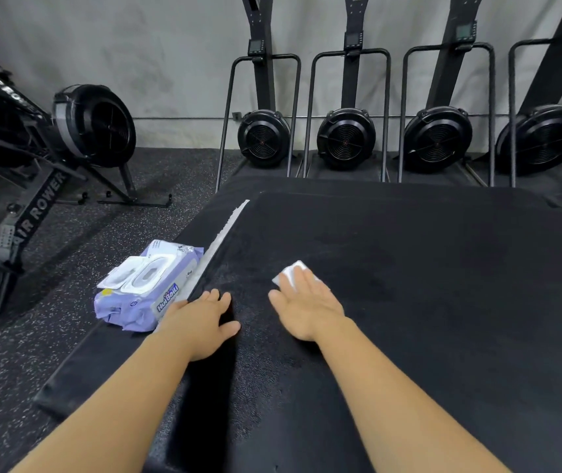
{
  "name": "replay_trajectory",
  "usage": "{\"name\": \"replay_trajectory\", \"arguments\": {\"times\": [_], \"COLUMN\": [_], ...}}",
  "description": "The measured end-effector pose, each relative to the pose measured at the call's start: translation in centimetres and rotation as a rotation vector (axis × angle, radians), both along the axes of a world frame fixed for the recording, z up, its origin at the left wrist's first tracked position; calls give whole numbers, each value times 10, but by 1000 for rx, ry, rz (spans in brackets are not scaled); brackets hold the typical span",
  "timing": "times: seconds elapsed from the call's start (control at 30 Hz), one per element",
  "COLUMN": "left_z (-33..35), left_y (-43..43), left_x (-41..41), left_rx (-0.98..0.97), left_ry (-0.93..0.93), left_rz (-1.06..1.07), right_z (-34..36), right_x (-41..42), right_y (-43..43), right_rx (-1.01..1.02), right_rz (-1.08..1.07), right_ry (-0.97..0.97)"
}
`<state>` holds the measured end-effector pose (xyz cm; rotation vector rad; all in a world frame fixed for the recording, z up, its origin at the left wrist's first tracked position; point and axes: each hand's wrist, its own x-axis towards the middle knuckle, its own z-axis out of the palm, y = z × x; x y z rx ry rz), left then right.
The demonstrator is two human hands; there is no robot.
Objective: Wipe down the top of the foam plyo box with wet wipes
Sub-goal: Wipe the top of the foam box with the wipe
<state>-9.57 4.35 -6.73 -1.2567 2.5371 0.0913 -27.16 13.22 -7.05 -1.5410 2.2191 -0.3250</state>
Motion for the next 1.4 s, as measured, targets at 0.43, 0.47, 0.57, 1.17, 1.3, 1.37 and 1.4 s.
{"name": "replay_trajectory", "arguments": {"times": [0.43,0.47,0.57,1.17,1.3,1.37,1.4], "left_z": [3,2,2,7,6,5,4], "left_y": [2,1,0,5,5,3,2], "left_x": [0,0,0,-1,-1,0,0], "left_rx": [0,1,-3,10,8,13,15], "left_ry": [-19,-14,0,-50,-48,-45,-44], "left_rz": [-15,-14,-10,-11,-12,-18,-21], "right_z": [-5,-6,-5,11,5,-1,-4], "right_x": [-12,0,36,-30,-30,-15,-6], "right_y": [46,36,6,89,89,77,70], "right_rx": [32,33,71,17,52,90,106], "right_rz": [-227,-196,-66,-39,-111,-169,-190], "right_ry": [108,116,70,-52,28,85,102]}}
